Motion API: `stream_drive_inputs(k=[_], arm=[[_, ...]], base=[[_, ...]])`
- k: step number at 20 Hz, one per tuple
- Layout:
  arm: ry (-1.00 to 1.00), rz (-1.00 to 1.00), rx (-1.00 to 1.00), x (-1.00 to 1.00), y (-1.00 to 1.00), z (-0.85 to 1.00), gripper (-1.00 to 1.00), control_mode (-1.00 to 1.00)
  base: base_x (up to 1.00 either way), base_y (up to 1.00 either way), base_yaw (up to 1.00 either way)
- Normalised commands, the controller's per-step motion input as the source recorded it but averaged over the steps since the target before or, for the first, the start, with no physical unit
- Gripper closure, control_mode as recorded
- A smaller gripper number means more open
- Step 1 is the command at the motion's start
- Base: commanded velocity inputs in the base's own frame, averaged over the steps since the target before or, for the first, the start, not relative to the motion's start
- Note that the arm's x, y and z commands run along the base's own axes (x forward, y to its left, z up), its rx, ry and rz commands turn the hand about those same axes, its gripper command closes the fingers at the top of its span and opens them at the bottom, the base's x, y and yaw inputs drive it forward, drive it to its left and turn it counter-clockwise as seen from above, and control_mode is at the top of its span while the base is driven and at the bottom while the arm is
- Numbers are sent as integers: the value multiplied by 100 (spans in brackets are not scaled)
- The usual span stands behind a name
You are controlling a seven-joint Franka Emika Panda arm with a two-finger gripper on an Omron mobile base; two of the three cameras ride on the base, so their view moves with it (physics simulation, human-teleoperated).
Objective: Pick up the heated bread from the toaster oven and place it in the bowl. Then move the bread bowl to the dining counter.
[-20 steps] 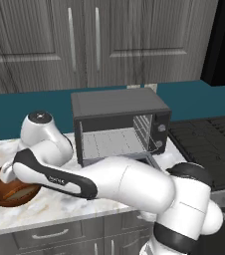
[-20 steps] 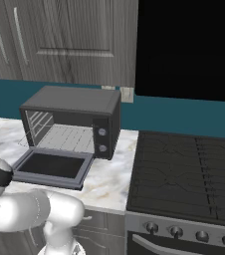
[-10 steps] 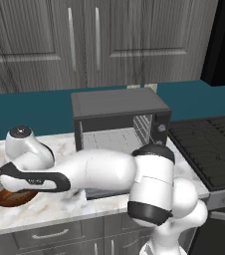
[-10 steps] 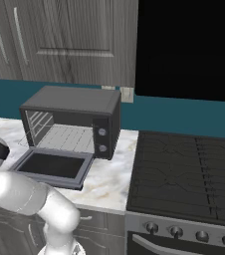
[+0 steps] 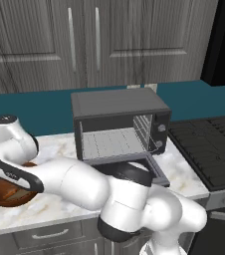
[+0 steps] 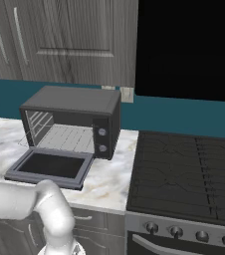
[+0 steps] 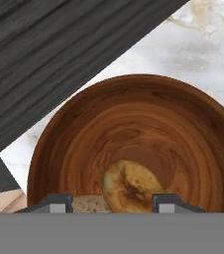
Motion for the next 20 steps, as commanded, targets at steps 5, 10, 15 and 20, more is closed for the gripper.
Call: stream_drive_inputs(k=[5, 10, 15, 20], arm=[[3, -5, 2, -66, -73, -11, -100, -100], [0, -9, 3, -54, -99, -43, -100, -100], [-2, -17, 4, -41, -77, -5, -100, -100], [0, -25, 9, 27, -6, -8, -100, -100]], base=[[0, 0, 0], [0, 0, 0], [0, 0, 0], [0, 0, 0]])
